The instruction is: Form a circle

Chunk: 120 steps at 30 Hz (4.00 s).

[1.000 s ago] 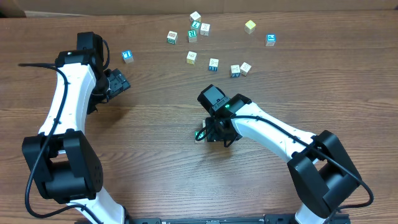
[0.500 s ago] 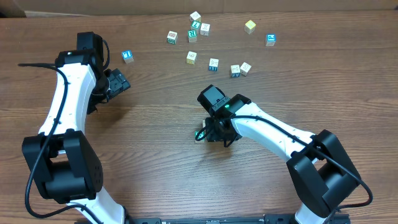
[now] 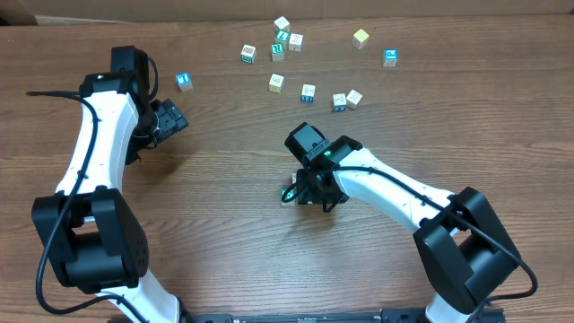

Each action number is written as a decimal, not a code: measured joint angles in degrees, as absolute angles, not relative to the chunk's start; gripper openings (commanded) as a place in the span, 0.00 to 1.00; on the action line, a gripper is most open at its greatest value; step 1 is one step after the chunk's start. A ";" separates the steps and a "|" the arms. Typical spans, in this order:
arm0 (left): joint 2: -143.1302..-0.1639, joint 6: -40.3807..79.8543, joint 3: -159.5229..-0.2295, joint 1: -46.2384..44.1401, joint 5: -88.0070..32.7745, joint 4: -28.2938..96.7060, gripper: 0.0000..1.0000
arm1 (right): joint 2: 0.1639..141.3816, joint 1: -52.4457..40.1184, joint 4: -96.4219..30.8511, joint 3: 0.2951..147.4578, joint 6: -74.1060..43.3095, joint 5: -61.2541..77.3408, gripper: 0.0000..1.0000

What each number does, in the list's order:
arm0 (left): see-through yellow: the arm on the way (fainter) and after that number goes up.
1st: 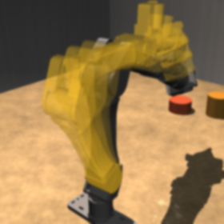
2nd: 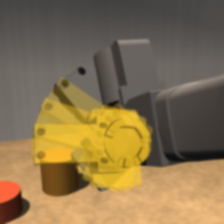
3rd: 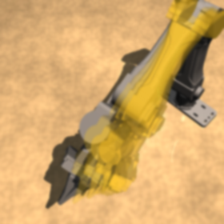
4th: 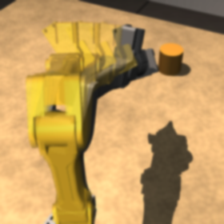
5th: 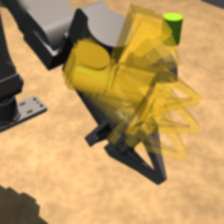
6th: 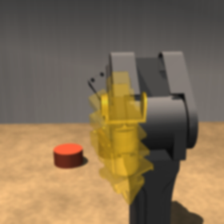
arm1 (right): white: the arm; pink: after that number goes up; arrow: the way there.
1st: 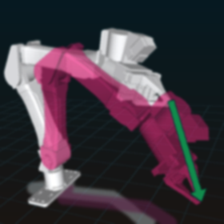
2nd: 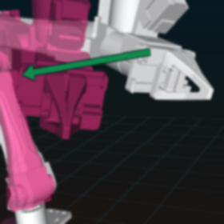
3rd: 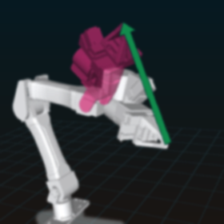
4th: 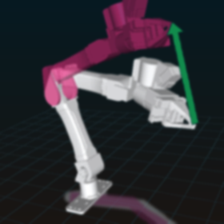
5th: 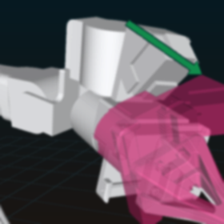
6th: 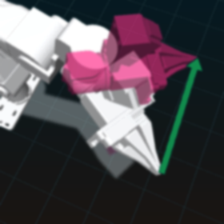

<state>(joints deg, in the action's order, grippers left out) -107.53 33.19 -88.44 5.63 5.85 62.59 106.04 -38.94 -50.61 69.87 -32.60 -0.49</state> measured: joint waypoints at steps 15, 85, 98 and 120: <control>-107.53 33.19 -88.44 5.63 5.85 62.59 1.00 | 106.04 -38.94 -50.48 69.58 -32.77 -0.47 0.51; -107.53 33.19 -88.44 5.63 5.85 62.59 1.00 | 104.90 -28.12 -62.15 85.41 -28.69 -3.86 1.00; -107.53 33.21 -88.44 5.63 5.85 62.59 1.00 | 104.90 -28.12 -62.15 85.41 -28.69 -3.84 1.00; -107.53 33.19 -88.44 5.63 5.85 62.59 1.00 | 104.92 -26.92 -43.51 95.35 -26.04 -1.06 0.04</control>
